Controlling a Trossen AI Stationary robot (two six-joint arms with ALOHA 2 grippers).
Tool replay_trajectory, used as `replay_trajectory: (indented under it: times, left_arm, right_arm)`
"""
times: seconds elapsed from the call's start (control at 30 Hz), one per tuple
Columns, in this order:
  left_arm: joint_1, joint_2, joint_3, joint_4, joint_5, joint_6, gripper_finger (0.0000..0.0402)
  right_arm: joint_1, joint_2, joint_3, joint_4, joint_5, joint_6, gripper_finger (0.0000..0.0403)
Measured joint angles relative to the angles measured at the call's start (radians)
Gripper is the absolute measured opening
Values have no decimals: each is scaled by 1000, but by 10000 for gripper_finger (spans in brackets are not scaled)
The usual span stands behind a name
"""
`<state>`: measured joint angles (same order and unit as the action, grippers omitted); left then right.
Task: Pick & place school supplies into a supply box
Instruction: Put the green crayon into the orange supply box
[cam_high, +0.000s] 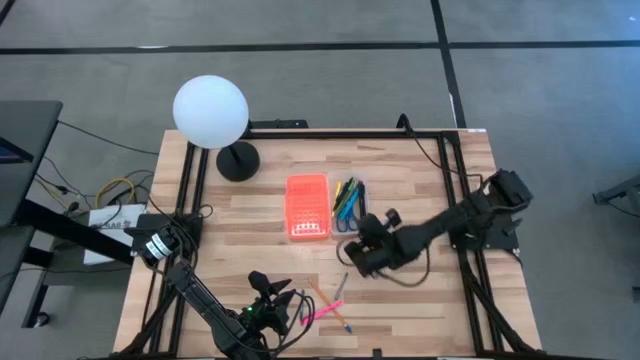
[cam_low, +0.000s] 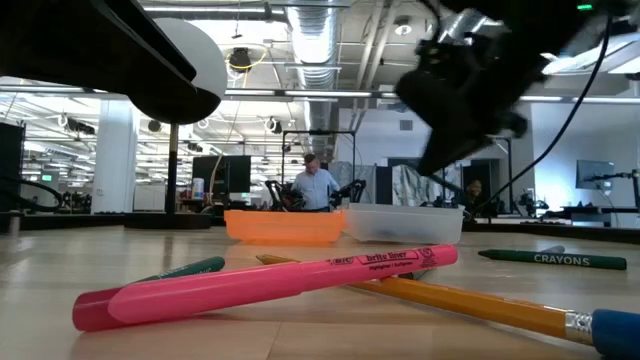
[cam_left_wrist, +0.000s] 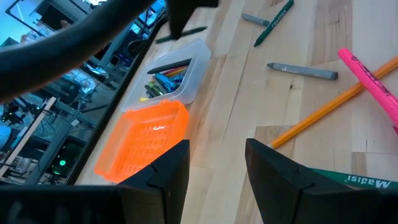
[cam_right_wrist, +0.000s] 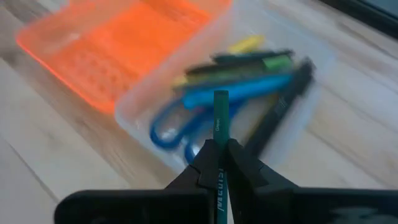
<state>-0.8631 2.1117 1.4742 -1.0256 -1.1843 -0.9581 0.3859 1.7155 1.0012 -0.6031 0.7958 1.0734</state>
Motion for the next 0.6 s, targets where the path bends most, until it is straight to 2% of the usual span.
replay_trajectory:
  times: [0.23,0.43,0.6]
  left_arm:
    - [0,0,0,4,0,0,151]
    - [0,0,0,4,0,-13,151]
    - [1,0,0,12,-1,-15,151]
  right_arm:
    - [-191,-9,1,165,-119,-228,0]
    - [-325,-9,1,179,-244,-272,0]
    - [-366,-9,1,203,-279,-314,4]
